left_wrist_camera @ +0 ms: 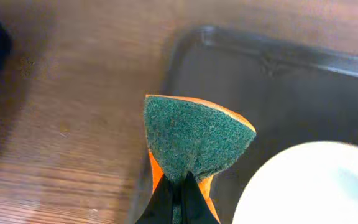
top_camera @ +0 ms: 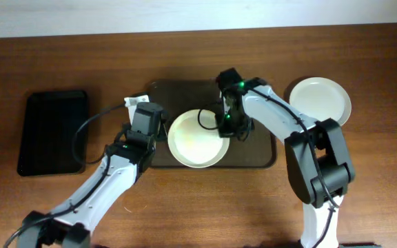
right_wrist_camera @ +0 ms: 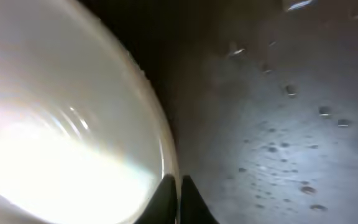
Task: Clean dirty plates on tray and stack at the side
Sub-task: 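Lift the cream plate with the right gripper and stack it on the pile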
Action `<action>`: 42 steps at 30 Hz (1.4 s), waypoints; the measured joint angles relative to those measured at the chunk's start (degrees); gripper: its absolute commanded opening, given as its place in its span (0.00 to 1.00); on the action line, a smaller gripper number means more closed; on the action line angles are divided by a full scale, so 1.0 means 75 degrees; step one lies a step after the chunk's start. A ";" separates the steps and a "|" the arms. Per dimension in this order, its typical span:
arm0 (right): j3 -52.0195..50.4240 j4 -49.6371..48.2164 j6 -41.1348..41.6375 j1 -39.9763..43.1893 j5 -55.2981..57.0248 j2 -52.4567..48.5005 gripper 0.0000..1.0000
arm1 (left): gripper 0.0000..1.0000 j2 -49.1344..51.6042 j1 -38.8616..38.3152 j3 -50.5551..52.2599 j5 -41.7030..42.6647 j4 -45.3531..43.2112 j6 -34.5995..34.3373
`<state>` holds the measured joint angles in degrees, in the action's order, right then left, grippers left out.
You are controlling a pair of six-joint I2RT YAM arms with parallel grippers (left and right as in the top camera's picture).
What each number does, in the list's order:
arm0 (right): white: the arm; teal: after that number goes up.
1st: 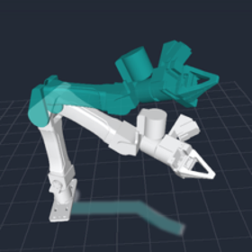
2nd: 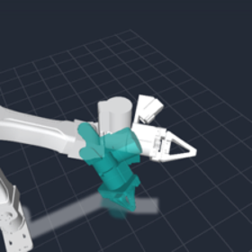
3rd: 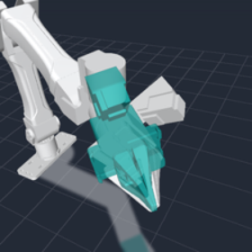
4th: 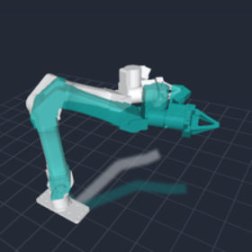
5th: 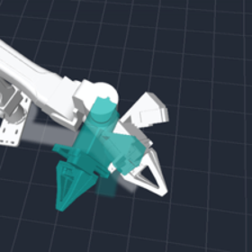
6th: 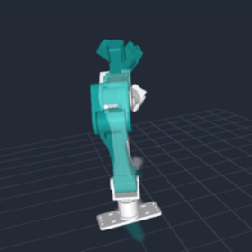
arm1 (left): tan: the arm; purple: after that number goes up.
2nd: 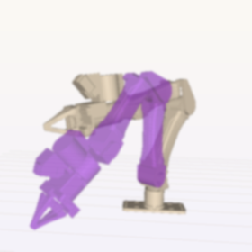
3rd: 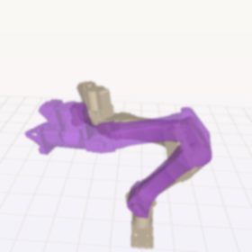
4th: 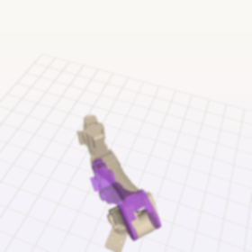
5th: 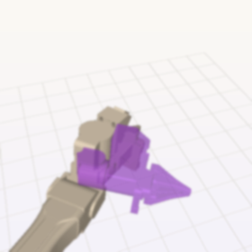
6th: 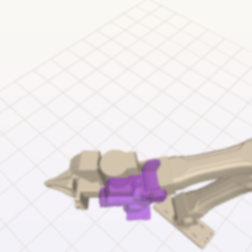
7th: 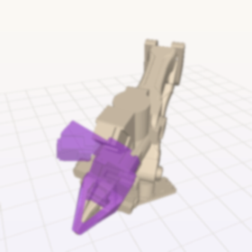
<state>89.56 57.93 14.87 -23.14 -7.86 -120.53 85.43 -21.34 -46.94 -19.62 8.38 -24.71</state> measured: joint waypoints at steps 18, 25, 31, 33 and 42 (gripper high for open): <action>0.6091 0.5211 0.0784 -0.2261 1.0456 0.0003 0.04 | 0.00 0.1842 -0.0023 0.0044 0.1451 -0.1475 -0.0175; 0.6091 0.5208 0.1233 -0.1192 0.9675 0.0006 0.04 | 0.00 0.1842 -0.0023 0.0044 0.1451 -0.1475 -0.0175; 0.6082 0.4197 0.1288 0.3631 0.4339 0.0020 0.04 | 0.00 0.1851 -0.0023 0.0044 0.1454 -0.1498 -0.0175; 0.5928 0.4039 0.0761 0.4969 0.3005 0.0020 0.04 | 0.00 0.1853 -0.0023 0.0044 0.1454 -0.1527 -0.0175; 0.1912 0.1405 0.0131 0.5823 0.1303 0.0041 0.88 | 0.00 0.1856 -0.0023 0.0044 0.1457 -0.1626 -0.0175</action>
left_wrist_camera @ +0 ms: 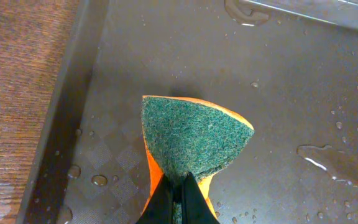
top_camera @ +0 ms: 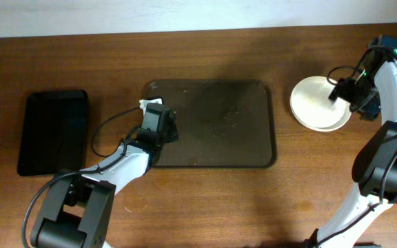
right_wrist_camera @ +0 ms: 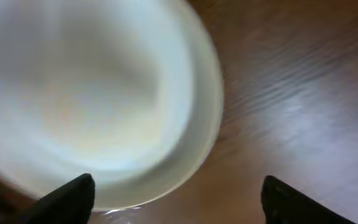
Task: Clean dirty plates on tray and stack at the side
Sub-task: 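Lift the cream plate with the right gripper and stack it on the pile, then return the sponge to the black tray and release it with left gripper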
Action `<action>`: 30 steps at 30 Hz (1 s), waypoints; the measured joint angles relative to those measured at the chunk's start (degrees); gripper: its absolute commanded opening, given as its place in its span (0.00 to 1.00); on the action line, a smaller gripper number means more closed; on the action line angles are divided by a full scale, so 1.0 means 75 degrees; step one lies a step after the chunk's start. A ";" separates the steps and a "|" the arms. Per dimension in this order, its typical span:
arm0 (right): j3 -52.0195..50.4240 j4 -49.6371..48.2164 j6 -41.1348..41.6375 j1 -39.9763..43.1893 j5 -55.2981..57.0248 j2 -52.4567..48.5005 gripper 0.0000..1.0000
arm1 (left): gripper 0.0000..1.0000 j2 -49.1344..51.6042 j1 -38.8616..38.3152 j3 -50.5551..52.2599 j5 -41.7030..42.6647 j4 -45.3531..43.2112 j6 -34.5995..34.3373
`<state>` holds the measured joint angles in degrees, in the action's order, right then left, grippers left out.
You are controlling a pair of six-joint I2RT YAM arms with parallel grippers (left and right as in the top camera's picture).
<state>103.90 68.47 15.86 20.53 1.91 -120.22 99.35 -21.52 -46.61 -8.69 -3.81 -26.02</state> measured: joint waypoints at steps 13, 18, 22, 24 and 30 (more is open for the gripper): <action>-0.0026 0.0833 -0.0364 -0.4045 -0.1784 0.1684 0.98 | 0.00 -0.3410 0.1049 0.0029 -0.0440 0.1993 0.0181; -0.0026 0.0592 0.0055 -0.5598 -0.1582 0.1684 0.98 | 0.00 -0.2358 0.4759 0.0035 -0.0522 0.1408 -0.0201; -0.0026 0.0609 0.0085 -0.6347 -0.1542 0.1684 0.98 | 0.22 -0.0647 0.5581 0.0035 -0.0128 0.0358 -0.0309; -0.0026 0.0673 0.0090 -0.6452 -0.1489 0.1684 0.98 | 1.00 -0.0344 0.5590 0.0035 -0.0032 0.0300 -0.0318; -0.0093 0.1501 0.0085 -0.6510 -0.1236 0.2101 0.98 | 1.00 -0.1923 0.5595 0.0082 0.0201 0.1507 -0.0484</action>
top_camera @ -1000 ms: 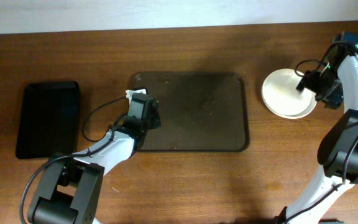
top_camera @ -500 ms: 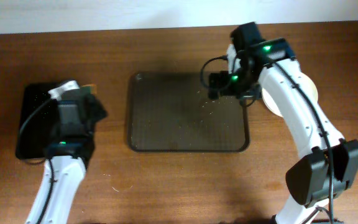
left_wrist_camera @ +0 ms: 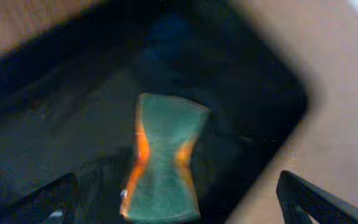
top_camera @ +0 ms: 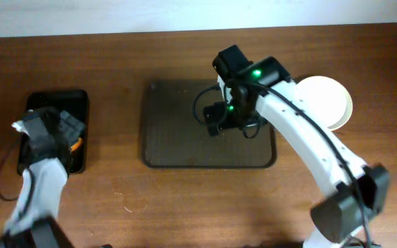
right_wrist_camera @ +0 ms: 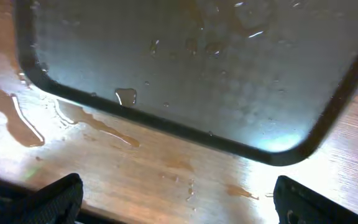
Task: Clean dirty plates on tray and stack at the side
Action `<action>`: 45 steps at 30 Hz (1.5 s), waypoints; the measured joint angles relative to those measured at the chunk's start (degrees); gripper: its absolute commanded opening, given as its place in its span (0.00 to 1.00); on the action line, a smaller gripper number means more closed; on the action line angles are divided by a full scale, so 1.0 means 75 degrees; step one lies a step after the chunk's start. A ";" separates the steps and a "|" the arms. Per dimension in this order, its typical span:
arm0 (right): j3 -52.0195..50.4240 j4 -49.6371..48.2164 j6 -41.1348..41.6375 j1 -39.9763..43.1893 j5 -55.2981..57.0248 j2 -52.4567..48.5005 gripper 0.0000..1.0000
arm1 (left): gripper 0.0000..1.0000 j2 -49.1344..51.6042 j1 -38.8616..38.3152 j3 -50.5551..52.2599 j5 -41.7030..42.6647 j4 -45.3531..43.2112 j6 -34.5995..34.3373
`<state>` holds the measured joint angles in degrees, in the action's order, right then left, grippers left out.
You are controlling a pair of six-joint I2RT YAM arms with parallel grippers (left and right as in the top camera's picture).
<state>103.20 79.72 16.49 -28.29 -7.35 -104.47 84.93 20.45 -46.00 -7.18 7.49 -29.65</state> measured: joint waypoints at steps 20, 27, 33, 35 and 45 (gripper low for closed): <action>-0.2640 0.0300 -0.0067 -0.0749 0.1250 0.4409 0.98 | 1.00 -0.3016 0.0029 -0.0047 0.2282 0.2098 -0.0227; -0.7589 -0.4334 -0.0670 0.0749 0.1026 0.8040 0.98 | 1.00 -0.3016 0.0029 -0.0047 0.2308 0.2087 -0.0227; -1.0745 -0.6161 -0.0717 0.2034 0.0469 1.1765 0.98 | 1.00 -0.3010 0.0029 -0.0047 0.2308 0.2101 -0.0227; -1.1293 -0.6540 -0.0717 0.2553 0.0379 1.2610 0.98 | 1.00 -0.3010 0.0029 -0.0047 0.2308 0.2095 -0.0227; -1.3473 -1.0159 -0.0889 0.3060 0.0221 1.3822 0.98 | 1.00 -0.3010 0.0029 -0.0047 0.2308 0.2098 -0.0227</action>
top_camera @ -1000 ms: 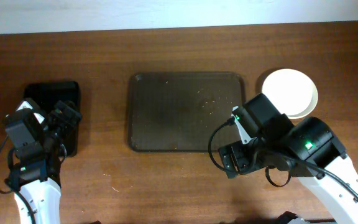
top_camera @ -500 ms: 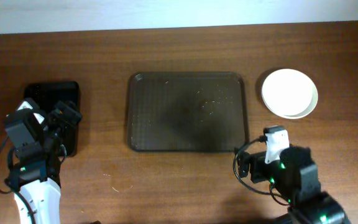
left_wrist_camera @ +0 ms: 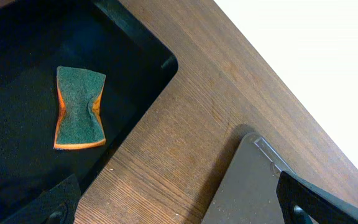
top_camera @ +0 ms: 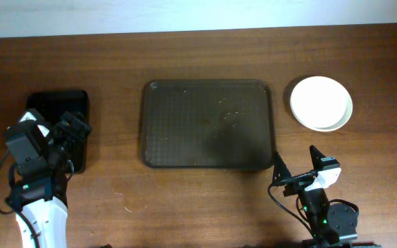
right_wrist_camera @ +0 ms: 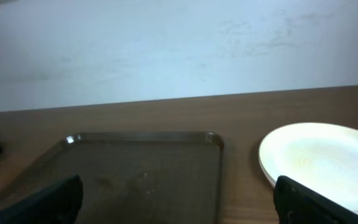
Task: Clean dirty plates on tray and stack at the side
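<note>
The brown tray (top_camera: 209, 124) lies mid-table, bare but for water drops; it also fills the left of the right wrist view as the tray (right_wrist_camera: 142, 171). The white plates (top_camera: 321, 103) are stacked on the table to its right, the same plates (right_wrist_camera: 322, 158) in the right wrist view. The green-and-orange sponge (left_wrist_camera: 79, 107) lies flat in the black tray (left_wrist_camera: 135, 46). My left gripper (left_wrist_camera: 179, 214) is open and empty, raised back from the sponge. My right gripper (top_camera: 295, 162) is open and empty at the front right, off the brown tray's corner.
The black tray (top_camera: 54, 96) sits at the far left, my left arm (top_camera: 29, 148) across its near half. Bare wood separates it from the brown tray. A white wall (right_wrist_camera: 179, 50) bounds the table's far edge.
My left gripper was close over the sponge in the black tray and now stands farther back. My right arm was over the brown tray and now sits low at the table's front right.
My right gripper was shut on a plate's rim on the brown tray, and my left was shut on the sponge. Then the plate lay on the stack at the right. Then the sponge lay freed in the black tray. Now both grippers stand back, open.
</note>
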Action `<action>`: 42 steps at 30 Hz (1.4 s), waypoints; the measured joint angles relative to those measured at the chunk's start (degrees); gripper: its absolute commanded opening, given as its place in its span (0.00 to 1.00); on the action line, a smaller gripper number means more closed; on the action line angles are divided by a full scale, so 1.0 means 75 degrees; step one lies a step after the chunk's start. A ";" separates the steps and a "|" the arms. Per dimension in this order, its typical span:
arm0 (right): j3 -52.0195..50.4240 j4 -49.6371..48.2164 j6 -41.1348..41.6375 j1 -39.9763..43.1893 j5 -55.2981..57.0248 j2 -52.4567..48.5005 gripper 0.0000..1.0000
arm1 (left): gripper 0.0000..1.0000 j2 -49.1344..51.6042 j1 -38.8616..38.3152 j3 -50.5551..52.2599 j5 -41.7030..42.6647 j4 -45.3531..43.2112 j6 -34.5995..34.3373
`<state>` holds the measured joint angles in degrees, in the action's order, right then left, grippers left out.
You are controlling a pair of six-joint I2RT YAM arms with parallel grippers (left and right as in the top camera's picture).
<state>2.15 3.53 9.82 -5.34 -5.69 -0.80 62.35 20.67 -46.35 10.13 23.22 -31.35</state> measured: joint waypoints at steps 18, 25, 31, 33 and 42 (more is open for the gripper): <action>-0.0175 0.0093 -0.1343 0.0659 0.0236 0.0009 0.98 | 1.00 0.0000 0.0000 0.0000 0.0000 0.0000 0.0000; -0.0178 0.0093 -0.1352 0.0659 0.0233 0.0009 0.98 | 0.99 0.0000 0.0000 0.0000 0.0000 0.0000 0.0000; -0.0178 0.0096 -0.1346 0.0659 0.0236 0.0015 0.98 | 0.99 -0.0425 0.0000 -0.0009 -0.0146 0.1585 0.0006; -0.0175 0.0096 -0.1346 0.0659 0.0236 0.0020 0.98 | 0.99 -0.0775 -0.0093 0.0047 -0.0265 0.2261 0.0265; -0.0175 0.0096 -0.1349 0.0659 0.0265 0.0020 0.98 | 0.99 -0.4584 -0.3136 0.4351 -0.0347 -0.2031 0.4243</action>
<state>0.84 4.25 -0.30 -0.40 -3.70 -0.64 27.97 -2.85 -13.72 7.53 7.99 0.47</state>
